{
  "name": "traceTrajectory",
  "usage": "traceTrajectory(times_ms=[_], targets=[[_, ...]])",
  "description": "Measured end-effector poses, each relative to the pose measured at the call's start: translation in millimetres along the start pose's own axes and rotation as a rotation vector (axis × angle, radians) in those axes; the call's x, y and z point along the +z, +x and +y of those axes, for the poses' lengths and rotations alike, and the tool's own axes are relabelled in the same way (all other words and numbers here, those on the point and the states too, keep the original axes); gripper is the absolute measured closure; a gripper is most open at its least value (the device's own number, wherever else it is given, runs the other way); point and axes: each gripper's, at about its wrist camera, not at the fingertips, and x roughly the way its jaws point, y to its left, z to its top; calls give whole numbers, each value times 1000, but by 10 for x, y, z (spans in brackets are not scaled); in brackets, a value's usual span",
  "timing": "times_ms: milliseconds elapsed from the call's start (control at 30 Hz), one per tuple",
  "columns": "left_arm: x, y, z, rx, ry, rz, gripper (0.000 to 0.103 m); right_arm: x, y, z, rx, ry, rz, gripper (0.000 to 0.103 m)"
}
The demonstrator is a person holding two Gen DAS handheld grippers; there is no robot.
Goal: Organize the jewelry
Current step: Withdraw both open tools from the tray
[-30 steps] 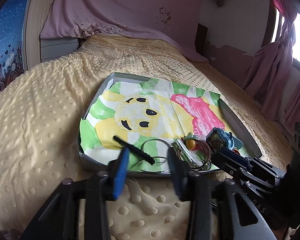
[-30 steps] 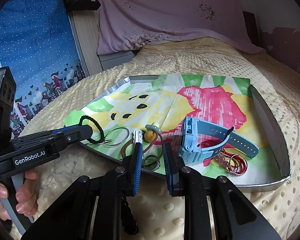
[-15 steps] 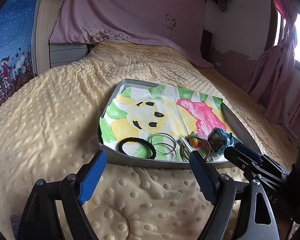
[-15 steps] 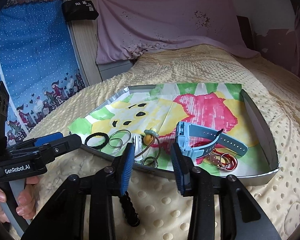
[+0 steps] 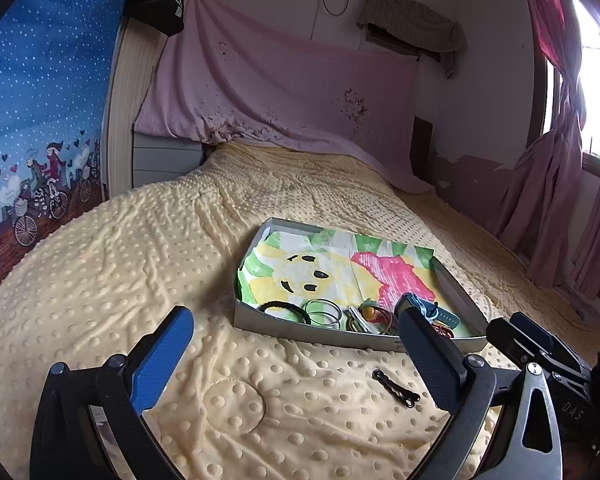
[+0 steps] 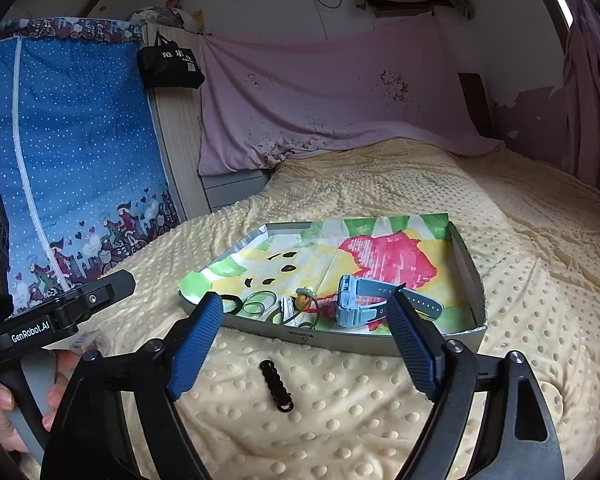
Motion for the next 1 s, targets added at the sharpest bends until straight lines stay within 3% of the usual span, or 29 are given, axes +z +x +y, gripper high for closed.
traceTrajectory(times_ms=[167, 433, 1000], targets=[[-81, -370, -3, 45, 30, -49, 0, -38, -360, 65, 1, -10, -27, 11], [-240, -902, 54, 109, 39, -100, 0, -133, -857, 207, 12, -18, -61, 10], [-590, -1479, 627, 215, -23, -91, 0, -389, -1322, 618, 33, -68, -86, 9]])
